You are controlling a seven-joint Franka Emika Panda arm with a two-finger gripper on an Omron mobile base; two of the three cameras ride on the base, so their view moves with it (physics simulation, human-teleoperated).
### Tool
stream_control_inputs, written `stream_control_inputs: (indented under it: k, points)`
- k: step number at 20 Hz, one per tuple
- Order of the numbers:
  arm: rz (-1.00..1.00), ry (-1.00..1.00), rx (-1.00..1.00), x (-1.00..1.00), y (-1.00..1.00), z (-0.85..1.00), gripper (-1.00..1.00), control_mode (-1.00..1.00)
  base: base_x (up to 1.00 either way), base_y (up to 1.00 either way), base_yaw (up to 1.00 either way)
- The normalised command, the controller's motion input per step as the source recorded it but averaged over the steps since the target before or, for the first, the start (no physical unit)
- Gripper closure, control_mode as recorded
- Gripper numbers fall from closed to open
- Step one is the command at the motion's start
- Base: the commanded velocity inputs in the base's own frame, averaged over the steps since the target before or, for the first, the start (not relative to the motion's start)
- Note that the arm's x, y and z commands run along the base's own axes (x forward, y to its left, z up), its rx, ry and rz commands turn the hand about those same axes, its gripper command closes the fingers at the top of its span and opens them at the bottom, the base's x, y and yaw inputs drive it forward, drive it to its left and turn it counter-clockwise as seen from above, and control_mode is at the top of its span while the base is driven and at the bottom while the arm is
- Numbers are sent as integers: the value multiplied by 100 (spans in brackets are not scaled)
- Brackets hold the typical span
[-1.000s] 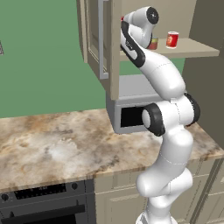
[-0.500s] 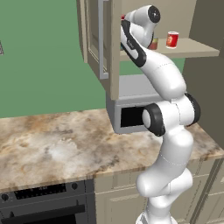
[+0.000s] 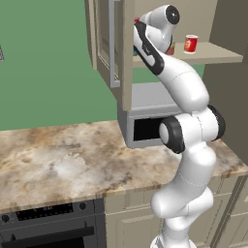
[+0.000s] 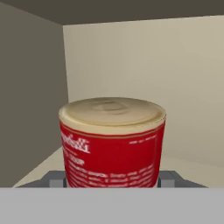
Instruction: Stack two cans on top of the other two cans in the cabinet.
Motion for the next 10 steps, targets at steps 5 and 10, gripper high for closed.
stream_control_inputs:
  k: [5, 10]
  points:
    - [0, 1, 0, 1, 0, -20, 100, -100, 0, 0, 0]
    - [0, 0, 0, 0, 0, -19, 100, -100, 0, 0, 0]
